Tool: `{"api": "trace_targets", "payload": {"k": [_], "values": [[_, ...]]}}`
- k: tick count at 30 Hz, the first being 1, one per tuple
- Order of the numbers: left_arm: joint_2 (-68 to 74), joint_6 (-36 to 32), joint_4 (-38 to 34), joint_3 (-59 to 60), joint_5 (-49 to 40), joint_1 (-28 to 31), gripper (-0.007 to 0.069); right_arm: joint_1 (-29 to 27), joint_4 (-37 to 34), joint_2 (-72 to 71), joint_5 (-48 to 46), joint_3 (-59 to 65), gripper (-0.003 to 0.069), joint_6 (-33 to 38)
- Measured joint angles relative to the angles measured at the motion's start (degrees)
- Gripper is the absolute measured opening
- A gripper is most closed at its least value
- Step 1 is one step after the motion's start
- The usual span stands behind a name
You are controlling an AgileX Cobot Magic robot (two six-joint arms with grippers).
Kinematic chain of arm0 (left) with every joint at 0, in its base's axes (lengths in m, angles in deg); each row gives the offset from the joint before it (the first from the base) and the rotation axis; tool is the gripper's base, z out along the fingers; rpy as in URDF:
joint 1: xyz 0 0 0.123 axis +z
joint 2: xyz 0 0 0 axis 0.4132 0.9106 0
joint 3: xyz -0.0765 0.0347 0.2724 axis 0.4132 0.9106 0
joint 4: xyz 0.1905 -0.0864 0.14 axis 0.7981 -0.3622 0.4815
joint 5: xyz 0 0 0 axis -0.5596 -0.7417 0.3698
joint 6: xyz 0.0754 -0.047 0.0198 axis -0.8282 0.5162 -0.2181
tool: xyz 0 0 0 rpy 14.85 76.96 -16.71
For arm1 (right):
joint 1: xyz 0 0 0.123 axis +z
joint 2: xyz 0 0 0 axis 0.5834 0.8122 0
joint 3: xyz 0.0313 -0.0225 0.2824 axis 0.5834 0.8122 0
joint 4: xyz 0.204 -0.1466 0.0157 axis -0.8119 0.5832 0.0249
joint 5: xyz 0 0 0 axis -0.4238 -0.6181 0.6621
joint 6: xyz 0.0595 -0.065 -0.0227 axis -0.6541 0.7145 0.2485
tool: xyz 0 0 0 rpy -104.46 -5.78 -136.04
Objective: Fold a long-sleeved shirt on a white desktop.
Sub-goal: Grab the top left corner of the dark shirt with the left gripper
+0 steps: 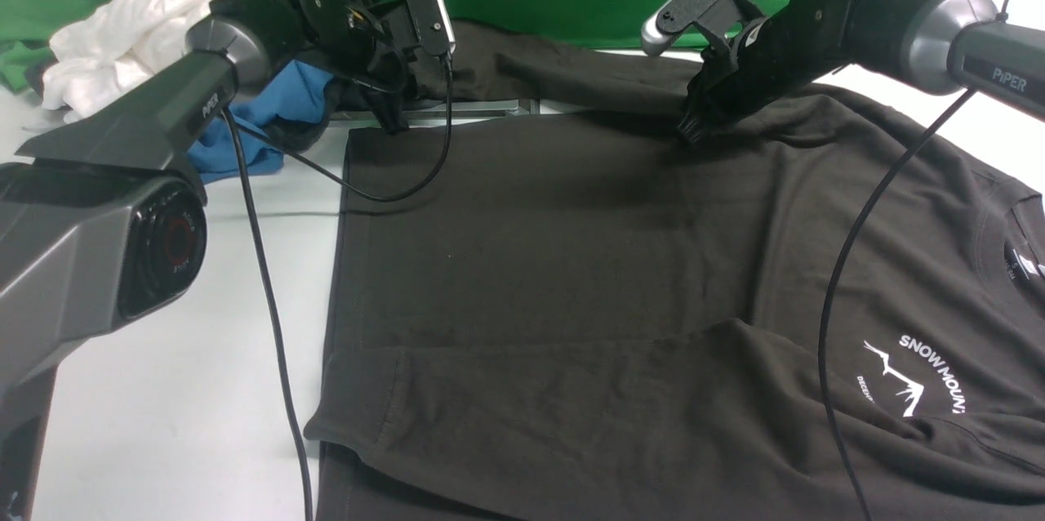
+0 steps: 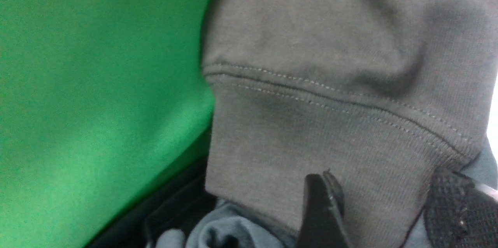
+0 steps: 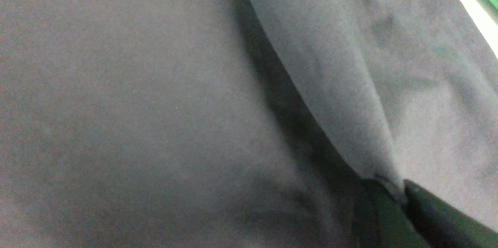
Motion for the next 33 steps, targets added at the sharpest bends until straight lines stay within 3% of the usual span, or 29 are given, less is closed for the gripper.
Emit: {"api": "trace_targets", "payload": {"k": [4, 7, 11, 14, 33], "values": [[0.47, -0.83, 0.00, 0.00, 0.88, 0.00, 0.0358, 0.00, 0.00, 0.00, 0.05, 0.00, 0.0048, 0.00], [0.63, -0.99, -0.27, -0.04, 1.13, 0.00, 0.0282, 0.00, 0.00, 0.00, 0.05, 0.00, 0.0048, 0.00], [0.70, -1.04, -0.67, -0.04, 0.65, -0.05, 0.0097, 0.00, 0.00, 0.00, 0.05, 0.00, 0.0048, -0.11], [0.70, -1.10, -0.67, -0.04, 0.01, -0.05, 0.0030, 0.00, 0.00, 0.00, 0.05, 0.00, 0.0048, -0.16], [-6.34, -1.15, -3.85, 0.01, -12.35, -0.05, 0.0018, 0.00, 0.00, 0.00, 0.06, 0.00, 0.0048, -1.64]]}}
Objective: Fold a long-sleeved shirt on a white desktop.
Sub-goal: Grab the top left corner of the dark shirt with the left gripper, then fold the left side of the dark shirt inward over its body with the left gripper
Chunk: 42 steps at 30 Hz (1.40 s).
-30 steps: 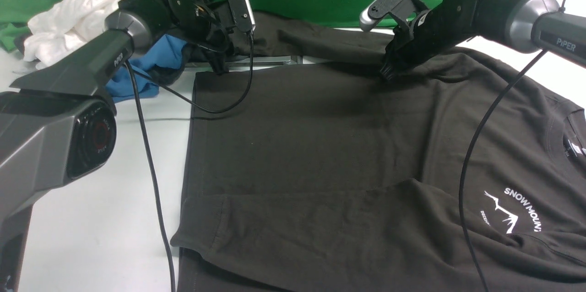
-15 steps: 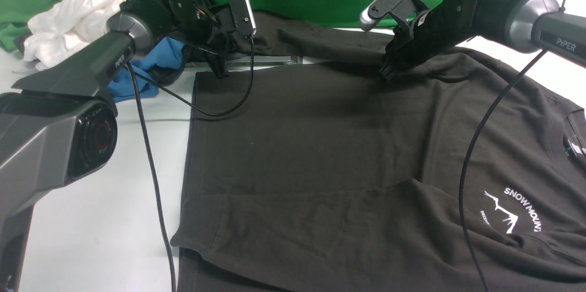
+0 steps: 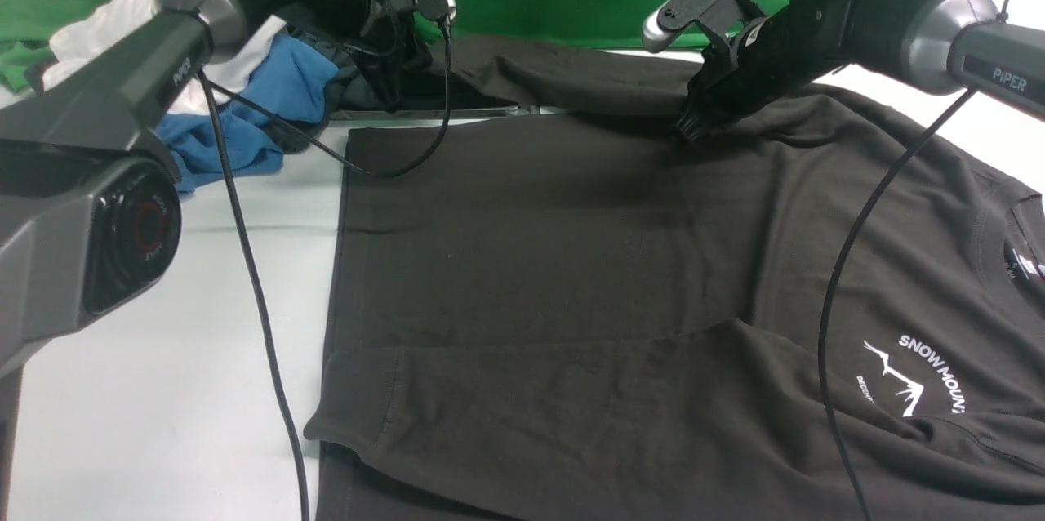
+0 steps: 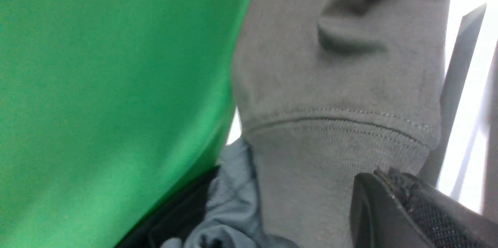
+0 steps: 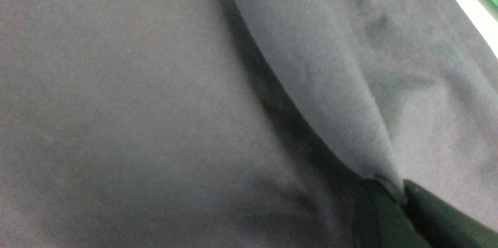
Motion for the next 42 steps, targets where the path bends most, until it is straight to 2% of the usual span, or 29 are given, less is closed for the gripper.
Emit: {"api": "trace_targets", "payload": {"k": [4, 9, 19, 29, 35, 42], "values": [[-2.05, 1.72, 0.85, 0.00, -4.01, 0.00, 0.0018, 0.00, 0.00, 0.00, -0.27, 0.00, 0.0048, 0.05], [-5.40, 7.62, 6.10, 0.00, -10.69, 0.00, 0.0018, 0.00, 0.05, -0.37, -2.26, -0.11, 0.0048, 2.35], [-6.77, 8.19, 9.88, 0.00, -21.53, 0.00, 0.0018, -0.11, 0.47, -0.97, -12.40, -4.48, 0.0048, 10.33], [-10.25, 11.15, 13.35, 3.32, -22.15, -0.17, 0.0018, -2.69, 0.15, -1.42, -23.55, -7.63, 0.0048, 12.93], [-13.27, 9.49, 15.75, 14.89, -22.41, -0.32, 0.0018, -2.95, -0.10, -1.43, -27.87, -7.63, 0.0048, 16.01], [-13.16, 8.35, 12.45, 19.97, -22.36, -0.56, 0.0018, -3.00, -0.08, -1.43, -29.47, -7.63, 0.0048, 17.20]]}}
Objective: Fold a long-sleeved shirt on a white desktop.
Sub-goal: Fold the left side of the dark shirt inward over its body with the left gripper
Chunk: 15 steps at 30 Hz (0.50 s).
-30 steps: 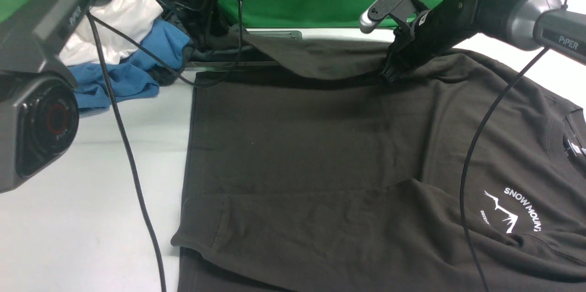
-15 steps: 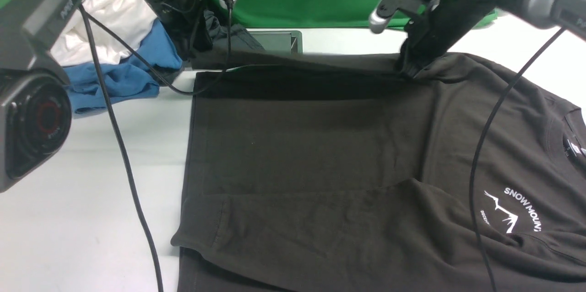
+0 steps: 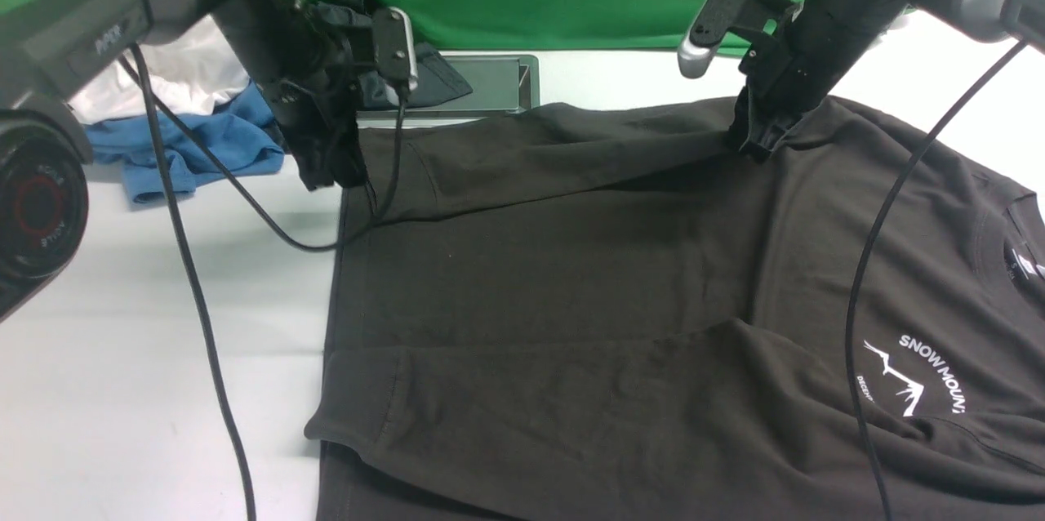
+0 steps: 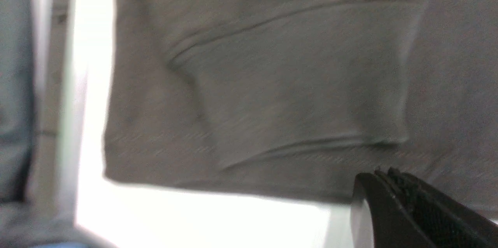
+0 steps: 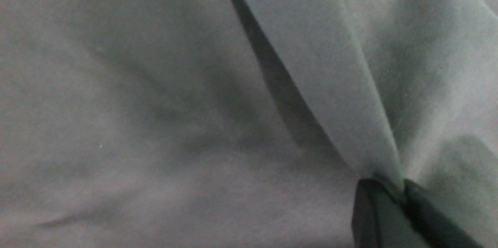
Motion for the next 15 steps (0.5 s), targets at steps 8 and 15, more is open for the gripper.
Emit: {"api": "trace_targets", "payload": {"k": [8, 15], "values": [[-0.22, 1.25, -0.18, 0.34, 0.17, -0.64, 0.0023, -0.06, 0.34, 0.00, -3.68, 0.00, 0.0218, -2.48], [-1.89, 3.46, -4.22, 1.50, 5.37, -0.64, 0.0199, -0.06, 1.73, -0.48, -5.72, 0.00, 0.0416, -9.99]]}}
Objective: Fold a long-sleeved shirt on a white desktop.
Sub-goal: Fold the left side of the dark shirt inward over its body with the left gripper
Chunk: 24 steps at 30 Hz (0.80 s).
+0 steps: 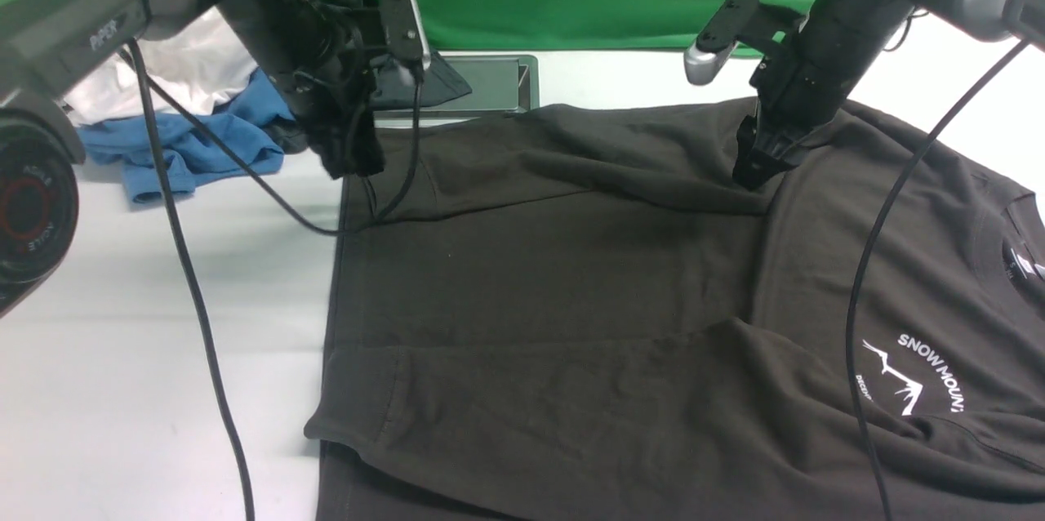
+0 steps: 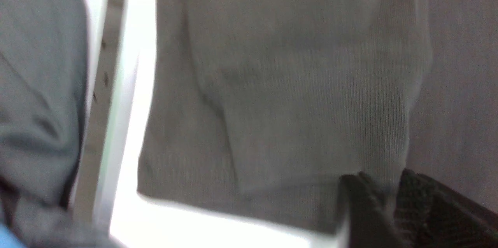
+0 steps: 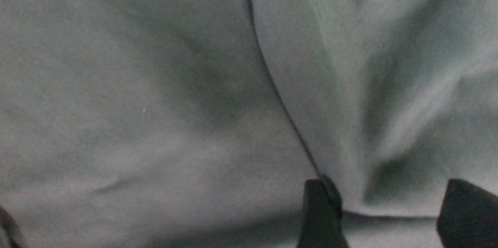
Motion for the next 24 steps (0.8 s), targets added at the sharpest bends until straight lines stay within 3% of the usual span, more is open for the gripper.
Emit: {"api": "trace_targets", "payload": {"k": [5, 8, 11, 18, 24], "values": [[-0.11, -9.42, -6.11, 6.96, 7.78, -0.95, 0.0359, 0.00, -0.06, -3.02, -0.08, 2.29, 0.0366, -6.04], [0.68, -11.12, -6.90, 10.86, 16.23, -1.87, 0.0394, 0.00, -0.11, -6.70, -0.27, 7.47, 0.0352, -7.89], [1.16, -11.44, -7.40, 11.54, 17.62, -1.94, 0.0395, 0.00, -0.04, -10.42, -0.47, 10.97, 0.0349, -8.79], [1.83, -10.11, -7.18, 11.52, 19.71, -2.08, 0.0317, 0.00, -0.23, -18.98, -0.60, 13.82, 0.0348, -9.89], [1.81, -8.43, -7.18, 11.52, 17.95, -2.22, 0.0136, 0.00, -0.40, -23.89, -0.60, 13.82, 0.0348, -9.89]]}}
